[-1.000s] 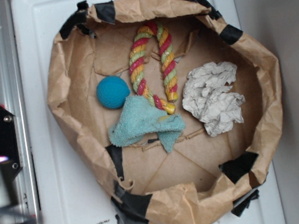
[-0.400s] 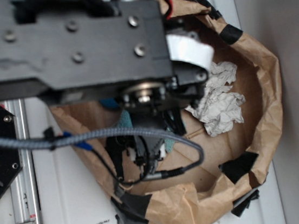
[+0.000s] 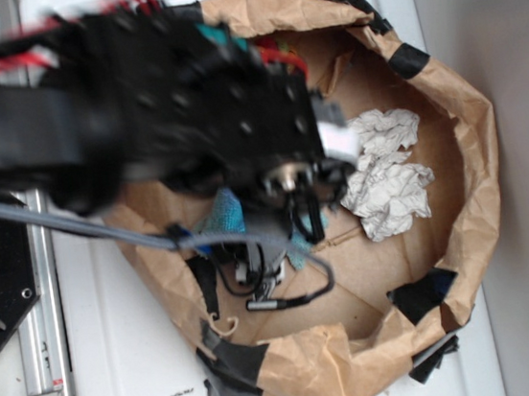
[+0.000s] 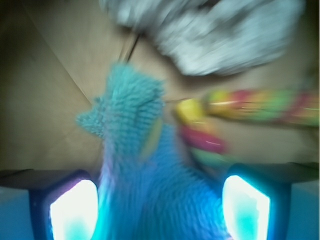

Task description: Grab the blue cloth.

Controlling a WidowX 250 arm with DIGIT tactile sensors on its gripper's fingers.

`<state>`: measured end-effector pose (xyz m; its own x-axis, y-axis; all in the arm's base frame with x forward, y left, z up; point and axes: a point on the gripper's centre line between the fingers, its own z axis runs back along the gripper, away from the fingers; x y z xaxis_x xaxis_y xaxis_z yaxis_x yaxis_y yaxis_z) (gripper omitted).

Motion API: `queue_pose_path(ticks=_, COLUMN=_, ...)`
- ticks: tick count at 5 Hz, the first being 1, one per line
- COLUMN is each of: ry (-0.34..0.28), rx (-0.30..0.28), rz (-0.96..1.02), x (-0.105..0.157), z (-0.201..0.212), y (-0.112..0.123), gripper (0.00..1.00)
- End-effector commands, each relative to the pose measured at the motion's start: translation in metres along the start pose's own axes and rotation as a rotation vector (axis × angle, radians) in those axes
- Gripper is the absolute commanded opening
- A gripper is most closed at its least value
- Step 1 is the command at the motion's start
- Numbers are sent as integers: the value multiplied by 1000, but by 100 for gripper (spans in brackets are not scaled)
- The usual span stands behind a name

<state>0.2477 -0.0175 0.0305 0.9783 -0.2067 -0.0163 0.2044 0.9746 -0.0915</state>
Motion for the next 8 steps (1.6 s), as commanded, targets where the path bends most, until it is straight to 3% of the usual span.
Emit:
queue_pose_path(ticks=1, ry=-54, rx=-114, rz=-159, x=23, z=-17, y=-41, gripper=42)
queue_pose_path(ticks=2, ry=-69, rx=-108, rz=-164, x=11, z=-4, y=-40, gripper=0)
queue_pose_path(ticks=4, ry=-53, rx=-49, rz=-169, x=-6, z=23, y=-44, gripper=0)
queue_pose_path(ticks=5, ry=-49, rx=64, rz=-141, x=-15, z=63, y=-42, gripper=0)
queue_pose_path(ticks=7, ry=-182, rx=52, rz=71, x=-45, z=165, y=-15, gripper=0)
queue_pose_path(ticks=8, ry=-207, rx=30, rz=53, x=-39, z=166, y=-16, gripper=0)
